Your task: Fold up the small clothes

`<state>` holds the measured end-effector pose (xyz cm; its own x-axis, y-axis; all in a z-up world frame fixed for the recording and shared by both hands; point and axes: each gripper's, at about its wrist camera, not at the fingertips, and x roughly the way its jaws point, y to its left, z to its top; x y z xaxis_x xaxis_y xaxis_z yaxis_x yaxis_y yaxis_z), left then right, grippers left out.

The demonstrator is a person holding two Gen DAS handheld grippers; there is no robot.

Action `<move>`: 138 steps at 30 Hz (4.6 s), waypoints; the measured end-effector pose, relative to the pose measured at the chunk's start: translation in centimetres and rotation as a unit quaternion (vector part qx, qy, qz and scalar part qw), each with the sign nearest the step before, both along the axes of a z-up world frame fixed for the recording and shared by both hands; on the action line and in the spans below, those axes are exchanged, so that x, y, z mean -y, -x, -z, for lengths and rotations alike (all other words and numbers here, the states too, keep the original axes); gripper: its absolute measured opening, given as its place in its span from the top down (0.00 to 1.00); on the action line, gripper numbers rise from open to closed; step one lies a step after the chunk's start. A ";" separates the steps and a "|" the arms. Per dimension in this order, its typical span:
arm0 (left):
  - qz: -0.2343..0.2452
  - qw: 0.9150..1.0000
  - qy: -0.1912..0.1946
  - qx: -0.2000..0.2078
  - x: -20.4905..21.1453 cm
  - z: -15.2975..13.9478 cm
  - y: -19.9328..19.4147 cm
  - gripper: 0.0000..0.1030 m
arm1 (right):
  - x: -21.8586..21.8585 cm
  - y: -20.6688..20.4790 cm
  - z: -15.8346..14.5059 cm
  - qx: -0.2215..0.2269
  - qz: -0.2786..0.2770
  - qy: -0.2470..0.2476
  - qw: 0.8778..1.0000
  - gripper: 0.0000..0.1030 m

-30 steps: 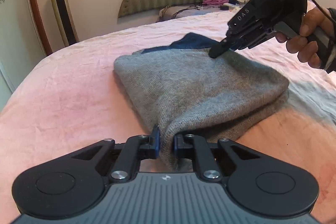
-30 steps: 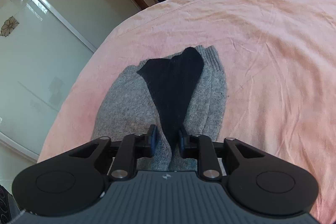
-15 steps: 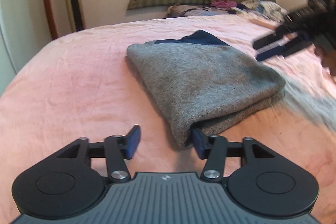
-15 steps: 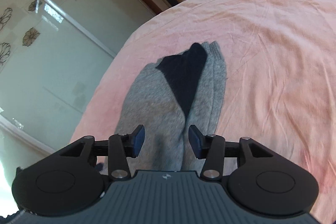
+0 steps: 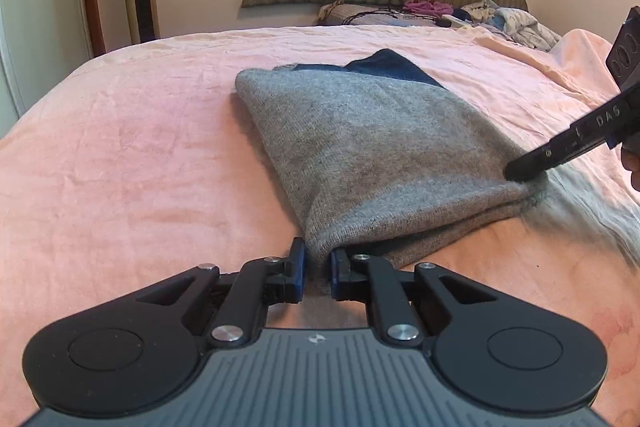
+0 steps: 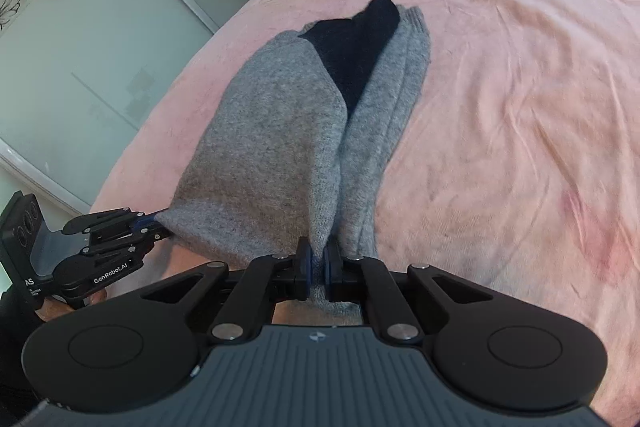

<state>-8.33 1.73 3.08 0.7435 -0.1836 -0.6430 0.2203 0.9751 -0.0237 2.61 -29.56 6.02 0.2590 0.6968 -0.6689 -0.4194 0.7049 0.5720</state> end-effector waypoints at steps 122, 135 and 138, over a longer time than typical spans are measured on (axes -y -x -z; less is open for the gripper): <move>-0.134 0.987 0.083 -0.015 1.3 0.5 3.4 0.00 | -6.7 10.7 0.7 0.179 0.181 0.220 0.942 0.00; -0.137 0.920 0.343 -0.135 -3.1 2.0 -3.7 0.77 | -2.5 2.7 0.1 -0.019 0.146 -0.027 0.989 0.34; -0.141 0.920 0.340 -0.134 -3.6 1.9 -3.9 0.87 | -2.8 2.3 0.8 -0.041 0.138 -0.041 0.989 0.69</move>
